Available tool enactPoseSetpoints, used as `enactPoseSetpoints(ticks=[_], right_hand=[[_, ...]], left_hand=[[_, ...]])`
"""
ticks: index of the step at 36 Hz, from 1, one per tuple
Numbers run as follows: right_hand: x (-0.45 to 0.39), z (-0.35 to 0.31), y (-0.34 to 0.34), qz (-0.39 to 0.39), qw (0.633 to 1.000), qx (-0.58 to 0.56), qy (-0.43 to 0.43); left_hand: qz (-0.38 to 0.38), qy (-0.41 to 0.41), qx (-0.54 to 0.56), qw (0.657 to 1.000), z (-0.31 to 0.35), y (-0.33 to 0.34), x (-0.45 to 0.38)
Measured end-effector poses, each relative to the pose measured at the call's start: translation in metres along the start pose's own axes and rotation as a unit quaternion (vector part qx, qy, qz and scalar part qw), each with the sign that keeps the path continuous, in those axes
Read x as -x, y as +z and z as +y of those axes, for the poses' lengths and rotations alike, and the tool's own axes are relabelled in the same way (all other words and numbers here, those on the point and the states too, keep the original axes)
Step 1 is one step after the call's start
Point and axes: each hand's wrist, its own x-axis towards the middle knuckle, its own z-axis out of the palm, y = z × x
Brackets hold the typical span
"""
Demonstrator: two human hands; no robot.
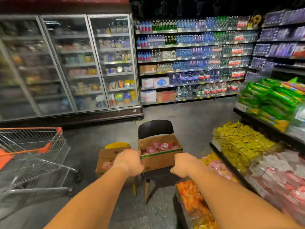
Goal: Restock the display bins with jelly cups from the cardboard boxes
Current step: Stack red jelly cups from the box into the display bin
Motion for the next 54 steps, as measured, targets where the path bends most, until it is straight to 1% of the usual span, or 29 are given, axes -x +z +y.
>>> enactPoseSetpoints(ticks=[5,11,15,22,25,30,34,39,42,45,48,51,54], right_hand=[[-0.056,0.006,-0.002,-0.009,1.000,-0.012,0.000],[-0.151,0.023,-0.003,-0.029,0.999,-0.031,0.000],[-0.219,0.032,-0.008,-0.061,0.998,-0.026,-0.004],[-0.321,0.033,-0.006,-0.091,0.996,-0.020,-0.005],[-0.367,0.030,0.000,-0.098,0.995,-0.032,0.007],[-0.464,0.024,0.036,-0.124,0.990,-0.055,0.028],[-0.549,0.027,0.075,-0.143,0.989,-0.036,0.030],[-0.633,0.037,0.119,-0.155,0.981,-0.060,0.103],[-0.674,0.046,0.134,-0.134,0.980,-0.077,0.123],[-0.716,0.058,0.157,-0.124,0.986,-0.044,0.103],[-0.747,0.069,0.185,-0.125,0.987,-0.034,0.092],[-0.762,0.077,0.213,-0.106,0.992,-0.012,0.064],[-0.771,0.083,0.236,-0.085,0.995,0.008,0.041]], left_hand=[[-0.033,0.012,-0.012,0.999,-0.001,0.012,-0.060],[-0.023,0.011,0.003,1.000,-0.001,0.030,-0.160],[-0.048,-0.011,0.003,0.999,-0.007,0.044,-0.226],[-0.087,-0.038,0.051,0.994,-0.031,0.067,-0.324],[-0.119,-0.060,0.061,0.989,-0.045,0.087,-0.369],[-0.161,-0.059,0.051,0.984,-0.072,0.126,-0.449],[-0.186,-0.066,0.083,0.977,-0.093,0.166,-0.521],[-0.208,-0.079,0.096,0.970,-0.107,0.227,-0.609],[-0.206,-0.076,0.087,0.972,-0.105,0.266,-0.657],[-0.193,-0.080,0.083,0.974,-0.098,0.305,-0.697],[-0.206,-0.091,0.095,0.970,-0.093,0.345,-0.725],[-0.228,-0.097,0.104,0.963,-0.092,0.385,-0.740],[-0.239,-0.113,0.090,0.960,-0.086,0.409,-0.743]])
